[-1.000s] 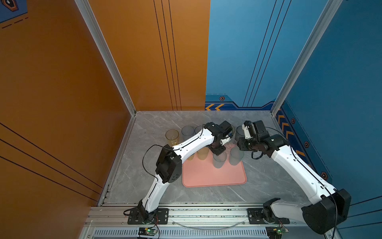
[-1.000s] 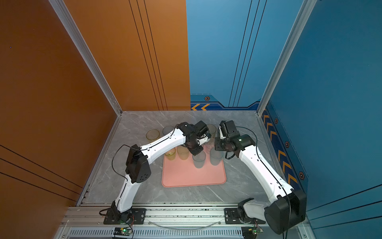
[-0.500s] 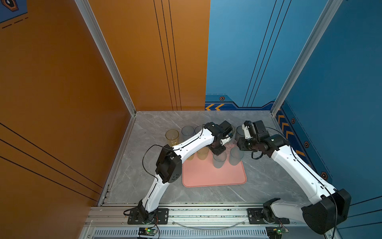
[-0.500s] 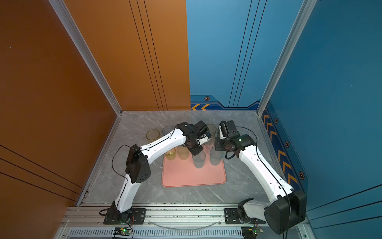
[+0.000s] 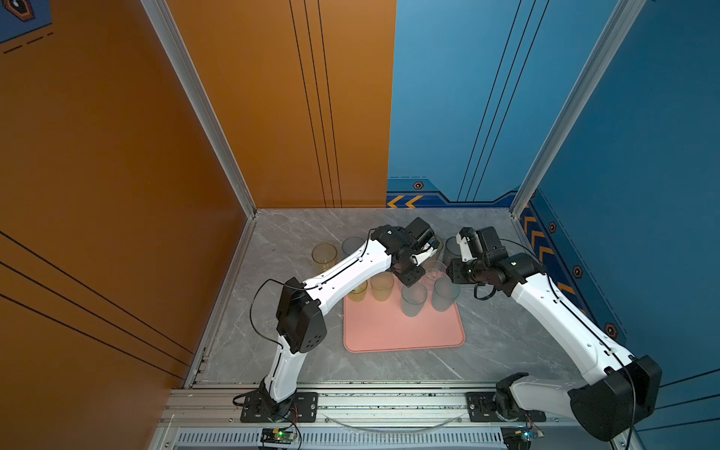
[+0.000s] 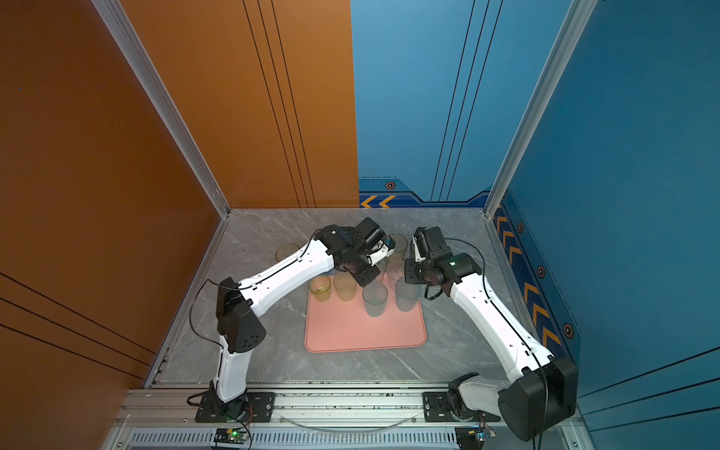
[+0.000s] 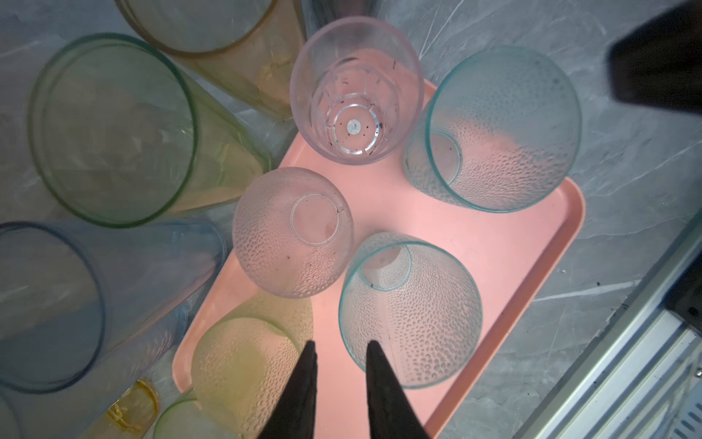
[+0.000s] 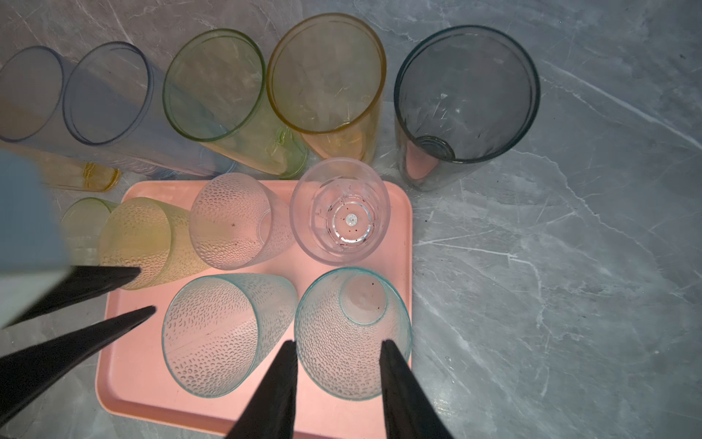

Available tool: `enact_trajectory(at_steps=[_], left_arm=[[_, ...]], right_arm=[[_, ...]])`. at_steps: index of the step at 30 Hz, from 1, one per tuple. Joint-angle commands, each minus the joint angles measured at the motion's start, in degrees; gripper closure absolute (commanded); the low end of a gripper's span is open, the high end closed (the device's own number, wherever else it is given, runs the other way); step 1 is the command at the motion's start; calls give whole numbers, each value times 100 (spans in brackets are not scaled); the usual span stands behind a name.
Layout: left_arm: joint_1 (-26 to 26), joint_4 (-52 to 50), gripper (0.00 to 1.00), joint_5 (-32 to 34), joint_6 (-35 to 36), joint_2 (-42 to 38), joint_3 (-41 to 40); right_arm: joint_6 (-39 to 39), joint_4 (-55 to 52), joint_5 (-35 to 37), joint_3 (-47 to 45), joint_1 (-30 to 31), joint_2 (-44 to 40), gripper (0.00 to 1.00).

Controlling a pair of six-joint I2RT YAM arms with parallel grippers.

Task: Place the glasses into the tray
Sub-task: Place the glass on the tray, then pick up the glass from the top-right of the table.

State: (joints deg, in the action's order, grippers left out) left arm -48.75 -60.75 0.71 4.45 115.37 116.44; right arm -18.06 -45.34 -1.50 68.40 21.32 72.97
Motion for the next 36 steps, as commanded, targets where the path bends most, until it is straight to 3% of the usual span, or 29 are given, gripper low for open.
enact_trajectory(at_steps=[1,7,13,18,24,36], left_arm=[[92,315,76,-150,-101,-499,-239],[590,1461,79,-136,-420,-1872,-1573],[1773,2775,79,-154,-1136,-3591,-3696],[2825,2745,79,-89,-1356,-4427,-4659],[3526,2604,80,-283,-1355,-4685,-5115],[3583,2612,80,-502,-1342,-4571,-5138]], right_arm=[[-48,39,24,84,15,-64,64],[-30,8,65,94,-38,-80,64],[-30,-31,171,81,-147,-143,64],[-39,-108,255,194,-551,-70,66],[34,-205,185,739,-1135,506,70],[389,-711,1,2228,-1653,2200,76]])
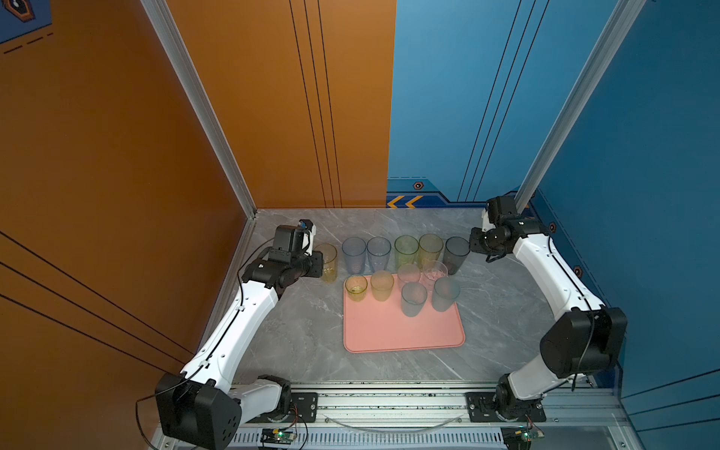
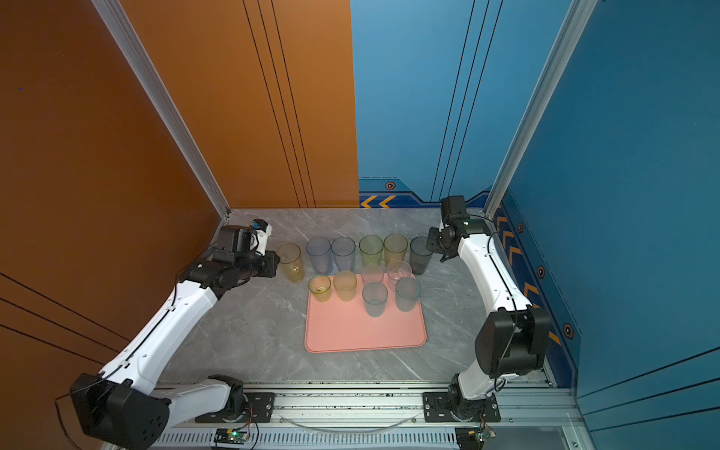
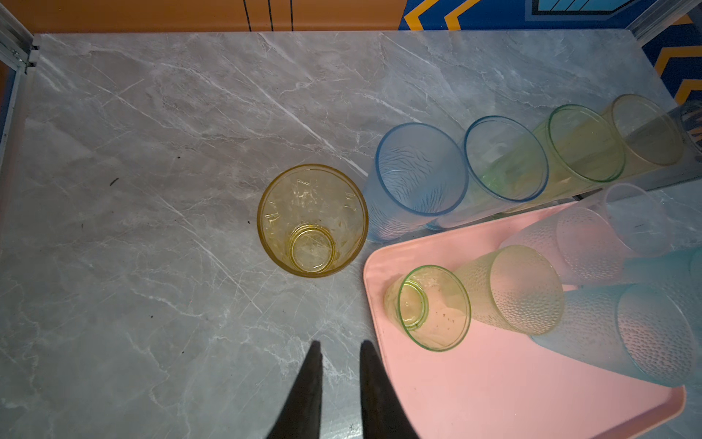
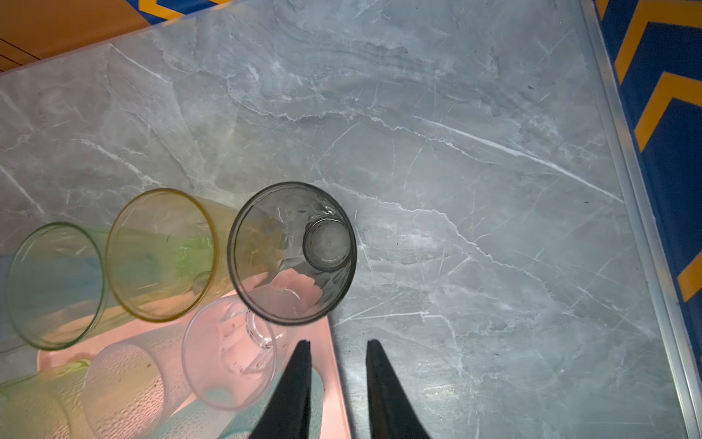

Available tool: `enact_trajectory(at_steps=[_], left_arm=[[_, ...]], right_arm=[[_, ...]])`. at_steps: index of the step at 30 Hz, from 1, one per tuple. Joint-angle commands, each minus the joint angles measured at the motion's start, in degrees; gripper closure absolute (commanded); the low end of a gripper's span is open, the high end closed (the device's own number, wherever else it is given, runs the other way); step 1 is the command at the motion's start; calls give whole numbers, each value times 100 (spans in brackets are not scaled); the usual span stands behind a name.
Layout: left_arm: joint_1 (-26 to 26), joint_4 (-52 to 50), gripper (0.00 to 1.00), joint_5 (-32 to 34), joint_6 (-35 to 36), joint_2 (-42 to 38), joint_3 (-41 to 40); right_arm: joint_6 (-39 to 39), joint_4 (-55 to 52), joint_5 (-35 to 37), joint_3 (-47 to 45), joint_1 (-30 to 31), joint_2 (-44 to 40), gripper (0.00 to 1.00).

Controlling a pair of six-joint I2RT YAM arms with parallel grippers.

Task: Place the glasses into the tray
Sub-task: Pick up the glass from the top-right of the table.

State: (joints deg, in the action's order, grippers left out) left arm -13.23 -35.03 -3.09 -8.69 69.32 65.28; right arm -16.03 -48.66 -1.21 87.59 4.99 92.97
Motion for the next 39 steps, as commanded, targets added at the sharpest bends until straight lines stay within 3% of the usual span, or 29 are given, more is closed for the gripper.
enact_trajectory(at_steps=[1,11,32,39], left_arm=[[32,44,80,-130,-32,36,-14],[89,48,80,-213,-25,79,5],[155,154,80,-354,-34,163,-33],[166,180,80,-376,-32,192,-42]], right_arm=[[204,-421,-17,414,-30,316,77],[293,-674,242,975,-76,989,78],[377,-724,148,1144,-122,1548,81],[382,-723,139,1203,-122,1684,87]])
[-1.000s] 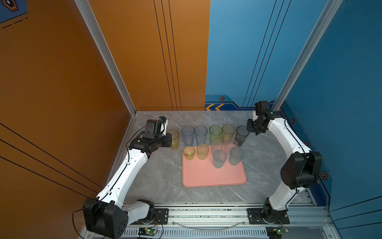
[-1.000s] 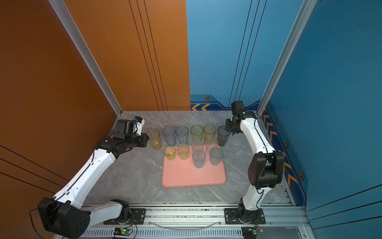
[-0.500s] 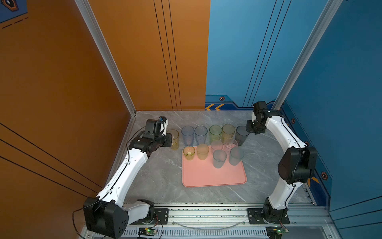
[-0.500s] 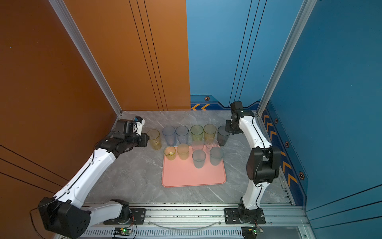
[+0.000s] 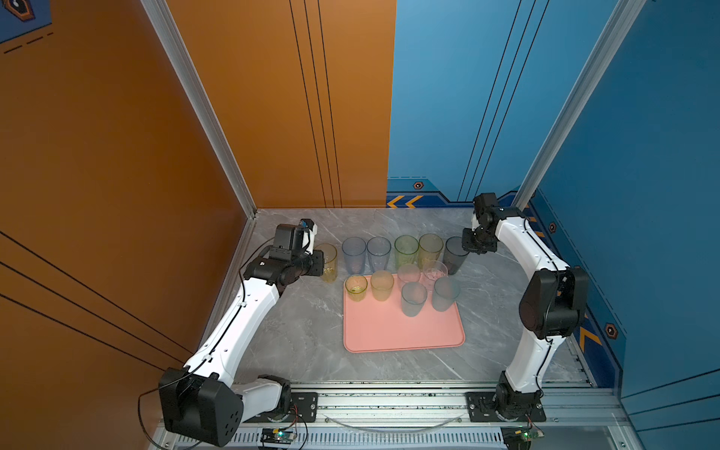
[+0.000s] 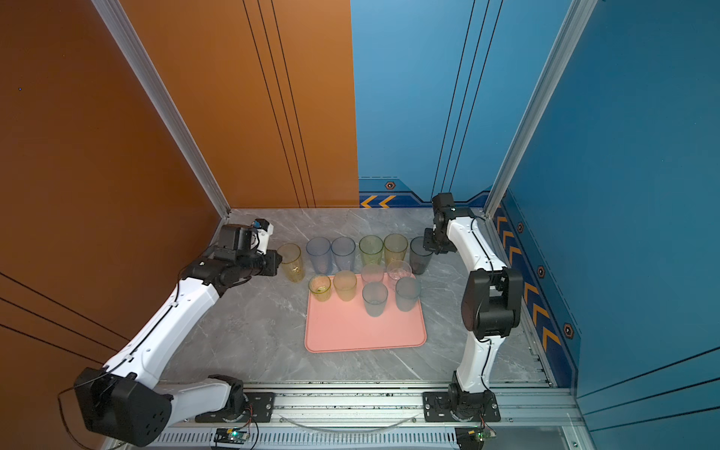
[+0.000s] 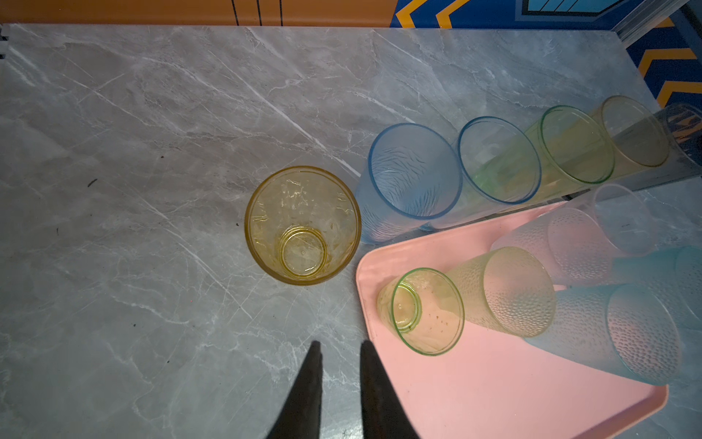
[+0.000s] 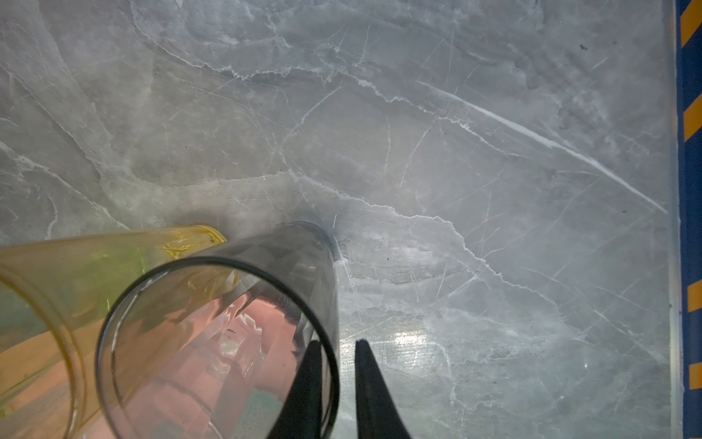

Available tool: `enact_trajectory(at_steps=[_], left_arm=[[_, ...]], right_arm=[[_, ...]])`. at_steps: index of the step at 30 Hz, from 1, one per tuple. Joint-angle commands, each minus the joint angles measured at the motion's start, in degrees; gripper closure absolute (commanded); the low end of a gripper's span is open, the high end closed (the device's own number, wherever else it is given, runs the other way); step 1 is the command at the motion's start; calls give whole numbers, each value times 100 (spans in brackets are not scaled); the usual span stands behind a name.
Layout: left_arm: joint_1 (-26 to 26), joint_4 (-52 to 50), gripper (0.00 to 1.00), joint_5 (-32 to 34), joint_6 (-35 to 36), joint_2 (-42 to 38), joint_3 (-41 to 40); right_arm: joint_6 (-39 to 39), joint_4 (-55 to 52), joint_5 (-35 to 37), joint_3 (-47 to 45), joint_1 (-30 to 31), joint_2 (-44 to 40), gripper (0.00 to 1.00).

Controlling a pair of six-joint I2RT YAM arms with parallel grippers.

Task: Place the glasses into the tray
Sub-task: Pick up the glass from the top-right of the table, then place the glass on the tray.

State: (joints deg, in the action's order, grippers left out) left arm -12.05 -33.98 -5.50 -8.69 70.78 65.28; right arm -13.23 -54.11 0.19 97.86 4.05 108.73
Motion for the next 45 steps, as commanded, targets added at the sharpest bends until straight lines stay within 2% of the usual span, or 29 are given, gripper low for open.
enact_trajectory(at_steps=[1,12,15,27,31,34,37,39,45], left_arm=[[51,75,80,-136,-28,49,-48],[58,76,80,-169,-28,76,-58],[60,84,80,-180,-28,87,-67],[11,76,80,-46,16,155,-83],[-16,75,80,-55,27,176,-78],[-29,75,80,-70,34,184,-76],[-41,67,80,-66,34,186,-55],[-50,67,80,-66,23,190,-41],[-109,5,80,-23,34,214,-13]], right_arm=[[105,-179,5,198,-28,126,88],[188,-182,164,-21,-80,5,100],[197,-163,328,-119,-89,-141,100],[93,417,836,-826,-265,-1733,100],[154,472,538,-885,-235,-2559,100],[240,452,-245,-822,-122,-3203,100],[357,329,-895,-650,233,-3673,100],[448,199,-954,-517,670,-3897,100],[691,-357,-1051,-117,2483,-3922,100]])
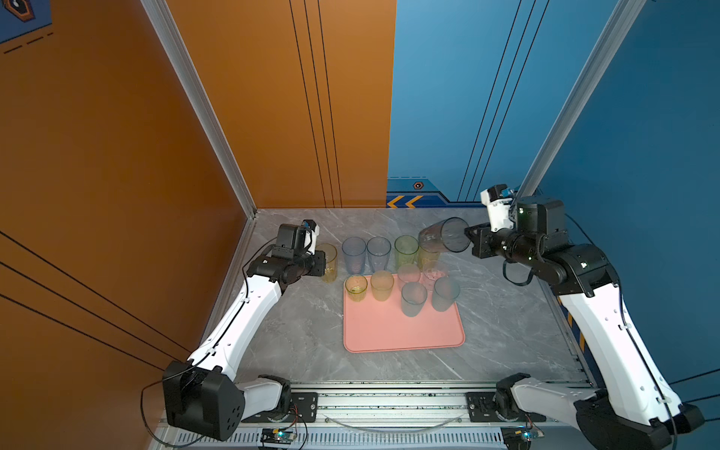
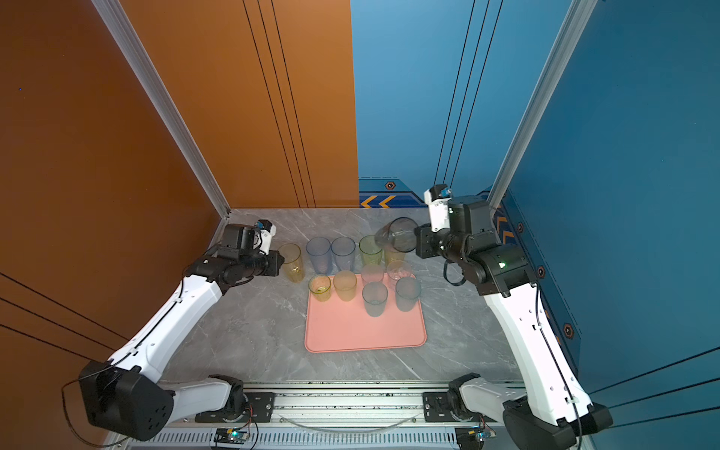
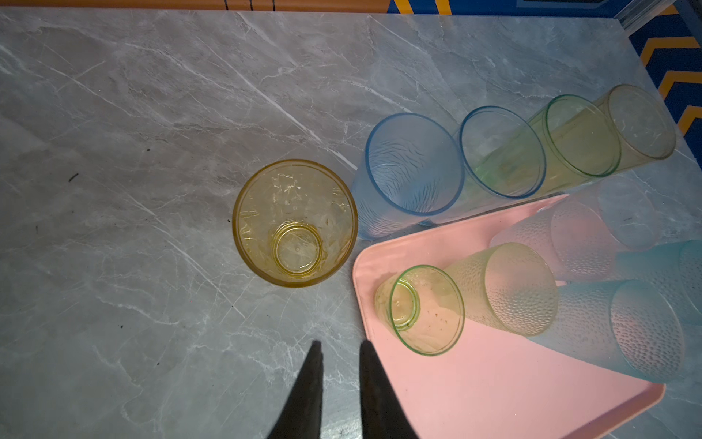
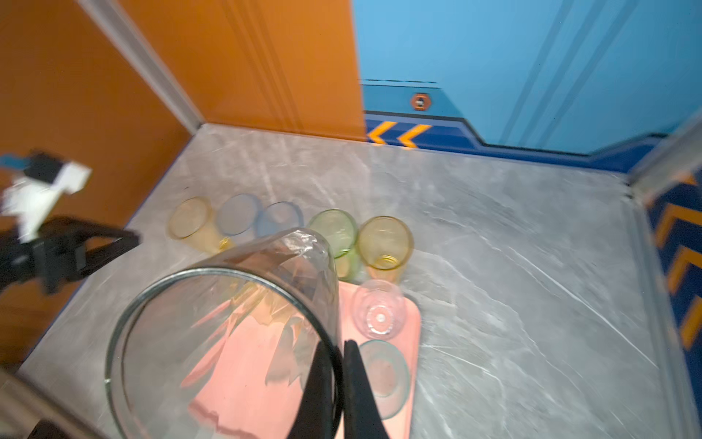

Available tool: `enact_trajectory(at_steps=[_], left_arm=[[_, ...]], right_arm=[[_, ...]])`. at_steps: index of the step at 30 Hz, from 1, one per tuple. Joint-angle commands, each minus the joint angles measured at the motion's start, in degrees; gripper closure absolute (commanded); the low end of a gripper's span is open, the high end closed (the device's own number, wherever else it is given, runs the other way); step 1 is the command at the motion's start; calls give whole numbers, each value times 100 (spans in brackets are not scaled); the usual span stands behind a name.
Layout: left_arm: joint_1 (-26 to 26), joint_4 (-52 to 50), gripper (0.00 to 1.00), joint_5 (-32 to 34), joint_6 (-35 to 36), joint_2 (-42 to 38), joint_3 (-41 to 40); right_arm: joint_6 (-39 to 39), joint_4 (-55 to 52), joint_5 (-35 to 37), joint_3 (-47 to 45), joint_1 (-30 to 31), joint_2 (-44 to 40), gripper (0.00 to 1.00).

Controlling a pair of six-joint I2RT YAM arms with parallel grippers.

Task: Place the glasses into the tray
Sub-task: Place the glass on the tray.

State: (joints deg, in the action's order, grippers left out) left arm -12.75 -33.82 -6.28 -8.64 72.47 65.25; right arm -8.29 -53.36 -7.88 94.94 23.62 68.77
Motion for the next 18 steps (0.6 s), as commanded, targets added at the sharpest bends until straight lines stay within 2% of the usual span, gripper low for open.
enact_trajectory(at_steps=[1,6,9,13,18], left_arm=[[-51,-19,80,61,34,40,-2],[-69,-54,80,66,47,57,30],[-69,-54,80,42,47,96,53],[-69,-53,80,-5,47,155,88],[-67,-54,80,-6,49,163,92]], right_arm=[[209,-519,-93,183,824,123,100],[205,-903,428,166,2174,493,100],[136,-1009,513,97,2634,764,100],[22,-971,560,-74,2880,1124,100],[-81,-817,613,-230,2885,1556,100]])
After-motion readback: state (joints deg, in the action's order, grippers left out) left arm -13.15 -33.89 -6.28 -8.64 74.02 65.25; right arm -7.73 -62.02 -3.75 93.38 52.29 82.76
